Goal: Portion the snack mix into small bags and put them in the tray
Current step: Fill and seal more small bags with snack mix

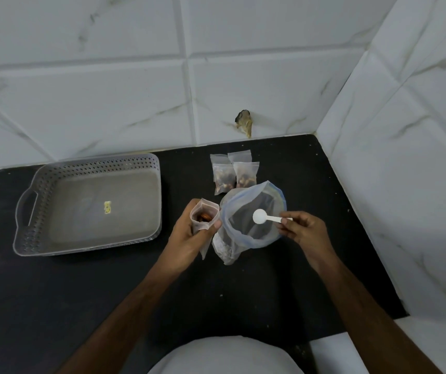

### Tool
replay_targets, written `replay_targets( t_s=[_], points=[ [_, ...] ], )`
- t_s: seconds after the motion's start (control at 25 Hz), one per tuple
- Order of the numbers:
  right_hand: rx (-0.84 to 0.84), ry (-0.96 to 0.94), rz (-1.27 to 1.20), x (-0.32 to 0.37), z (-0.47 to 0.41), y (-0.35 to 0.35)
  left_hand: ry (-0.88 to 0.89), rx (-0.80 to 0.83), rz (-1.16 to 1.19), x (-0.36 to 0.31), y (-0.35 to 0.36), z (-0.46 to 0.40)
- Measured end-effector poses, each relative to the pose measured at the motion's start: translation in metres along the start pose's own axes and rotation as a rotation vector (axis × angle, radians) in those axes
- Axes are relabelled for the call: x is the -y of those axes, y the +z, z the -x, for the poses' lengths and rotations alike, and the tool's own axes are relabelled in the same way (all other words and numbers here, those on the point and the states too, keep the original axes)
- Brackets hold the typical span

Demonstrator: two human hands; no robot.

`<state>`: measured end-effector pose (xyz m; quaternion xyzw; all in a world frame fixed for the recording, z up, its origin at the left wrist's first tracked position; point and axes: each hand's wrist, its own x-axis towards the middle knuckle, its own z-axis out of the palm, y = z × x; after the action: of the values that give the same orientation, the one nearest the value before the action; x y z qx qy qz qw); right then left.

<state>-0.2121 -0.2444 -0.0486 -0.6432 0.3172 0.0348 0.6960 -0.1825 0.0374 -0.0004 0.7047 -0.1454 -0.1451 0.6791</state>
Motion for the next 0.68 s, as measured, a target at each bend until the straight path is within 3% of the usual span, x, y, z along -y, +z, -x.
replay_targets(
  t_s=[0.2,0.32,0.68],
  points=[
    [-0.12,0.085,-0.378,-0.021,0.01,-0.03,-0.012,0.01,0.004,0.003,0.002,0.004],
    [-0.209,0.116,-0.48,-0.042,0.019,-0.046,-0.001,0.029,0.006,0.008,0.006,0.003],
    [-0.199,0.101,0.107,-0.066,0.025,-0.043,0.029,0.072,-0.017,0.005,0.021,-0.003]
  ],
)
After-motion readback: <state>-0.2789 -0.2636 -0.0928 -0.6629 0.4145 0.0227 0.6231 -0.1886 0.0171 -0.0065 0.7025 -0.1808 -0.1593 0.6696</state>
